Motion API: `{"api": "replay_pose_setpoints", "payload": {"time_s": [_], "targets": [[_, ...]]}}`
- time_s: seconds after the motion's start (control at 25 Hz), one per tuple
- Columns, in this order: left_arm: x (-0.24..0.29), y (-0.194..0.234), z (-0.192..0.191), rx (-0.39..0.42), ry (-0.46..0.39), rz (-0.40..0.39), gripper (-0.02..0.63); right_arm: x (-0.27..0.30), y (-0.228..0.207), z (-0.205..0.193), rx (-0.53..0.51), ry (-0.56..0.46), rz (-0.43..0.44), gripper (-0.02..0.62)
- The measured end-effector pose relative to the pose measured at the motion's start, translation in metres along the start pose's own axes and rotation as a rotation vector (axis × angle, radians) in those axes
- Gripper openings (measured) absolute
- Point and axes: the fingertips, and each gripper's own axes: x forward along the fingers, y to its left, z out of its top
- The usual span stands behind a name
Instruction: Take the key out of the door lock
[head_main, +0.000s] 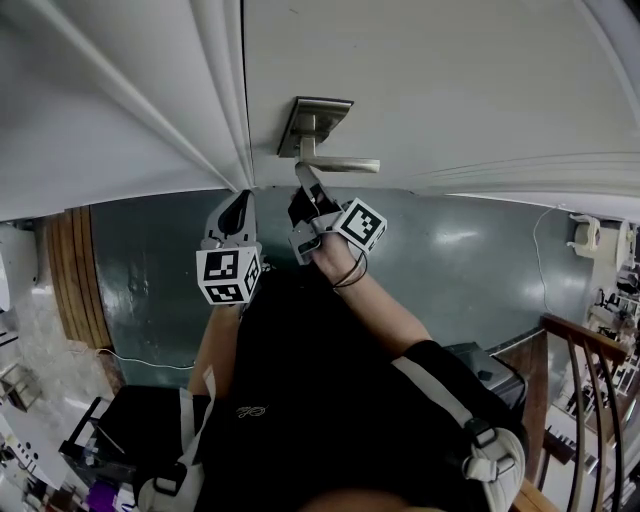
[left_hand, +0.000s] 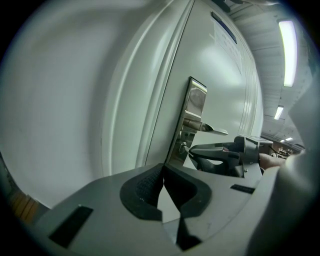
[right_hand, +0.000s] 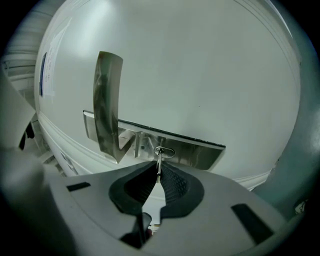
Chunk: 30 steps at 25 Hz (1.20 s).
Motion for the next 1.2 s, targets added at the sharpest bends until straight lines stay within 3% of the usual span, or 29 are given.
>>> {"api": "replay_pose_setpoints", "payload": {"time_s": [0.52, 1.2], "targets": [[0.0, 0.006, -0.002, -0.001, 0.004, 0.016, 0.023, -0.004, -0.003, -0.003, 0.081, -0.006, 0.033, 0.029], [-0.009, -0.003, -0.006, 0.004, 0.01, 0.003, 0.023, -0.008, -0.008, -0.01, 0.069, -0.001, 0.022, 0.031]]}}
